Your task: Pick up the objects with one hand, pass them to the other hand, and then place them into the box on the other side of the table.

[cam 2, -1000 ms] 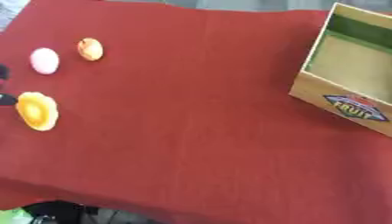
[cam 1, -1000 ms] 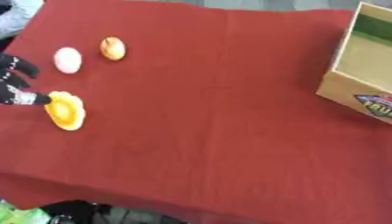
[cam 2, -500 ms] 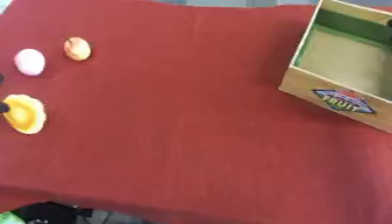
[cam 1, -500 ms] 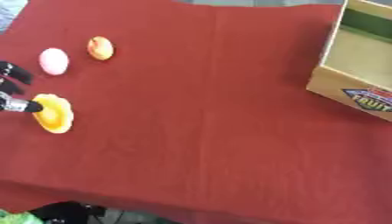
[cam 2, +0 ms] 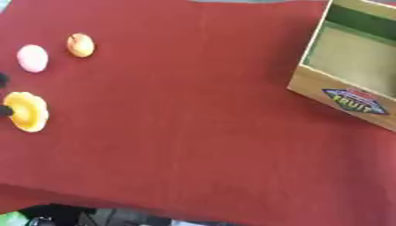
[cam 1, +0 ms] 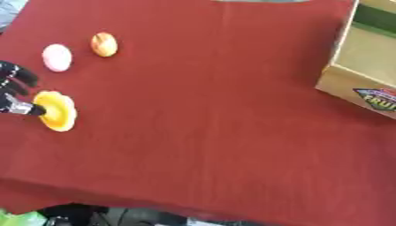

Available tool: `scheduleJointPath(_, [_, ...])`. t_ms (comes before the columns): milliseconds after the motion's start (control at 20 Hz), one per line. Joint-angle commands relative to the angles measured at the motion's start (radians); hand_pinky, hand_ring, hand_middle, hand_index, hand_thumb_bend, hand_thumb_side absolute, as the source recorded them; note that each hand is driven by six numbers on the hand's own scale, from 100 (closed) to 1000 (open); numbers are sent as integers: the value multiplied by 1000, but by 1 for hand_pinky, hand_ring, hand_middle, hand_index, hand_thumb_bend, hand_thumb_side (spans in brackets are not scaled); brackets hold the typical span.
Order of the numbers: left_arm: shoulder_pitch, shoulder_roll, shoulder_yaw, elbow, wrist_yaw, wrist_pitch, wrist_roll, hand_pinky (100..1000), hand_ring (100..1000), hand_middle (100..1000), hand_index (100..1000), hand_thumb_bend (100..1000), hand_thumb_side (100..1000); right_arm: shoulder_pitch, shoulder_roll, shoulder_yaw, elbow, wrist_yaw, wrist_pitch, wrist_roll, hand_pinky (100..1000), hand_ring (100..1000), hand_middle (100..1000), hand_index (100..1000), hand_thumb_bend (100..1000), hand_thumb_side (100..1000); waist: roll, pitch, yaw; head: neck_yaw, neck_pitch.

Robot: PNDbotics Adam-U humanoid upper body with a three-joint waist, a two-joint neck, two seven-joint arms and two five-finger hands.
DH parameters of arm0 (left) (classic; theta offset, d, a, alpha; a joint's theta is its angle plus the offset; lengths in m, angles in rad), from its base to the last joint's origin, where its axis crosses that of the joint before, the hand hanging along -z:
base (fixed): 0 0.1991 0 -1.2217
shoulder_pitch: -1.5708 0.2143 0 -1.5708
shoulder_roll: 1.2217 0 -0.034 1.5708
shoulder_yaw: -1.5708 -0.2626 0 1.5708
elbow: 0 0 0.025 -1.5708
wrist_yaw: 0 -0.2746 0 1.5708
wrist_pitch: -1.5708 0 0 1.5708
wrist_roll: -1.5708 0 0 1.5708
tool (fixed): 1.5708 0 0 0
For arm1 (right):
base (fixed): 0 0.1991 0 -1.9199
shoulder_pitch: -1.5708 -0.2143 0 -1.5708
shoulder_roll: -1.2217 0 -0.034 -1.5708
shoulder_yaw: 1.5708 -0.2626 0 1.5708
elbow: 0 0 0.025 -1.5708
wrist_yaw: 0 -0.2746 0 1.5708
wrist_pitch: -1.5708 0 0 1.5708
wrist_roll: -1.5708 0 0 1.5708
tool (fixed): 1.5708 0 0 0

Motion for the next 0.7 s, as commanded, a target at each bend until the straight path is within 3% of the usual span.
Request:
scheduleJointPath(50, [-25, 17, -9, 13, -12, -2, -24, 858, 777, 760, 826, 619, 133, -11, -25, -6, -9, 5, -1, 3, 971, 1000, 732, 833, 100, 646, -1, 0, -2, 11, 2])
scheduleJointPath(350, [-47, -2, -33, 39, -56, -1, -56, 846, 778, 764, 829, 604, 120, -7, -22, -8, -9, 7, 1, 3, 971, 1000, 732, 834, 100, 649, -1, -1, -5, 19, 0])
scheduleJointPath(700, [-51, -18, -41, 50, -69, 0, -69, 816, 751, 727, 790, 516, 100, -3, -20, -9, -9, 11, 4, 3, 972, 1000, 732, 834, 100, 651, 1, -1, -4, 27, 1])
